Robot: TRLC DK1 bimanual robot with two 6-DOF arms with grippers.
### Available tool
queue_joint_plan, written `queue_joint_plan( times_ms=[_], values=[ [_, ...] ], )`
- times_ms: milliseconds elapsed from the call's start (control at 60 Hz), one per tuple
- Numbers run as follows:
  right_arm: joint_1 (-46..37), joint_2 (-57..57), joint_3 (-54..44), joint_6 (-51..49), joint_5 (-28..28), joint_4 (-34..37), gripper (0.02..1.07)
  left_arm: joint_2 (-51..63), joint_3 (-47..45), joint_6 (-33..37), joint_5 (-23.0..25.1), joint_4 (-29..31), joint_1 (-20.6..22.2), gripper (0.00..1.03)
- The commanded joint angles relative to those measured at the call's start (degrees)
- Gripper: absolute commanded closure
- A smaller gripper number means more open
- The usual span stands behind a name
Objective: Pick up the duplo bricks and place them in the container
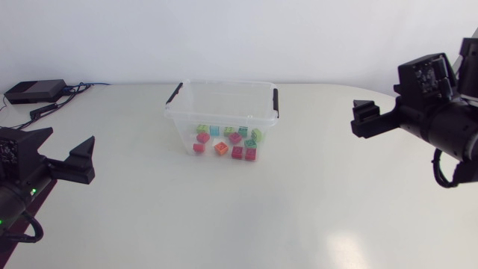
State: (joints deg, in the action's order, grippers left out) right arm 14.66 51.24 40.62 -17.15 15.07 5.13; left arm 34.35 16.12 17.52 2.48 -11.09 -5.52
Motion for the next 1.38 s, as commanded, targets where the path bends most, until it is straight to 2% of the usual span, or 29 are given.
queue_joint_plan(
  times_ms=[0, 317, 1117, 1367],
  values=[
    [-1.3, -4.4, -3.0, -1.13, 0.4, -0.56, 0.09, -1.56, -2.06, -1.79, -0.2, -0.77, -0.28, 0.05],
    [-6.13, -22.5, -13.46, -2.98, -0.04, -0.2, 0.09, -12.2, -8.39, -1.79, -0.2, -2.35, -0.02, 0.05],
    [-14.66, -51.24, -40.62, 17.15, -15.07, -5.13, 0.09, -34.35, -16.12, -17.52, -2.48, 11.09, 5.52, 0.06],
    [-14.66, -51.24, -40.62, 17.15, -15.07, -5.13, 0.07, -34.35, -16.12, -17.52, -2.48, 11.09, 5.52, 0.05]
  ],
)
